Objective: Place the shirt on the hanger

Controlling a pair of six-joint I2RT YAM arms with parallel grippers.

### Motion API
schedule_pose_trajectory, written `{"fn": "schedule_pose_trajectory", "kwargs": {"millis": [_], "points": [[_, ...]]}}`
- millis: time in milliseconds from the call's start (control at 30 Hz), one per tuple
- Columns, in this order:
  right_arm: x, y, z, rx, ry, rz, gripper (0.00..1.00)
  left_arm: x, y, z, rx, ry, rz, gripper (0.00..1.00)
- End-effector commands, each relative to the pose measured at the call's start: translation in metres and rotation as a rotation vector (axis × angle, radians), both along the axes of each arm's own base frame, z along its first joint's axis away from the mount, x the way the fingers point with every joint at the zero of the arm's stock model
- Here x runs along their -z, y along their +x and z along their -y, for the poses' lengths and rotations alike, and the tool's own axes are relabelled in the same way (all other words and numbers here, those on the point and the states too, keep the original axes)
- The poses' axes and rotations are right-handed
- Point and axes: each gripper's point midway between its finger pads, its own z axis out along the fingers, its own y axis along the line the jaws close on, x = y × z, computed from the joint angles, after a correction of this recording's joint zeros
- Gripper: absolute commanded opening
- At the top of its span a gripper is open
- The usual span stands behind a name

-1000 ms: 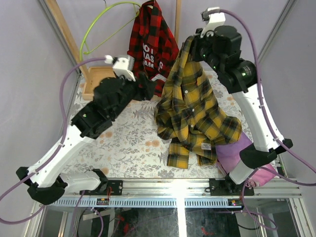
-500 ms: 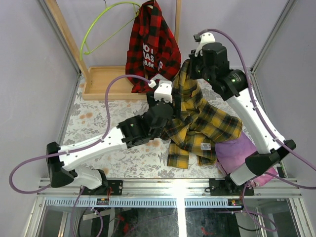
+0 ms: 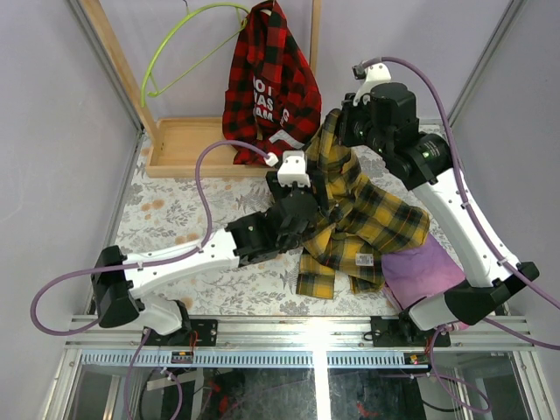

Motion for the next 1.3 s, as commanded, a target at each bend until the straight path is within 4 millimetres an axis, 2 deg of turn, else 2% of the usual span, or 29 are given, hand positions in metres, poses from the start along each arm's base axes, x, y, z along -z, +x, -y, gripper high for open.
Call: {"fn": "schedule_pose_trajectory", "kwargs": {"millis": [0, 133, 267, 467, 633, 800, 900, 1000, 1200, 1267], "points": [[-0.014, -0.002, -0.006, -0.021, 0.045, 0.05, 0.0, -0.03, -0.016, -0.011, -0.065, -0.183, 0.083, 0.69], [-0.01, -0.004, -0.008, -0.029, 0.056, 0.042, 0.0, -0.026, -0.025, -0.01, -0.048, -0.222, 0.094, 0.71], [-0.01, -0.007, -0.008, -0.037, 0.065, 0.041, 0.0, -0.018, -0.021, 0.006, -0.033, -0.183, 0.08, 0.71], [-0.008, -0.01, -0.005, -0.038, 0.052, 0.04, 0.0, -0.023, -0.024, 0.029, 0.005, -0.18, 0.103, 0.72], [-0.012, -0.015, -0.003, -0.039, 0.064, 0.046, 0.0, -0.002, -0.009, 0.031, -0.092, -0.063, 0.097, 0.75], [-0.014, -0.02, 0.003, -0.029, 0.054, 0.056, 0.0, 0.023, 0.011, 0.009, -0.21, 0.041, 0.037, 0.75], [-0.017, -0.023, 0.005, -0.031, 0.061, 0.058, 0.0, 0.042, 0.025, -0.016, -0.268, 0.059, -0.019, 0.74], [-0.019, -0.026, 0.004, -0.041, 0.071, 0.057, 0.0, 0.052, 0.036, -0.038, -0.308, 0.068, -0.053, 0.68], [-0.008, -0.026, 0.003, -0.042, 0.063, 0.039, 0.0, 0.031, 0.032, -0.056, -0.299, 0.033, -0.035, 0.52], [-0.005, -0.026, 0.002, -0.047, 0.069, 0.032, 0.0, 0.03, 0.031, -0.058, -0.28, 0.025, -0.042, 0.45]]}}
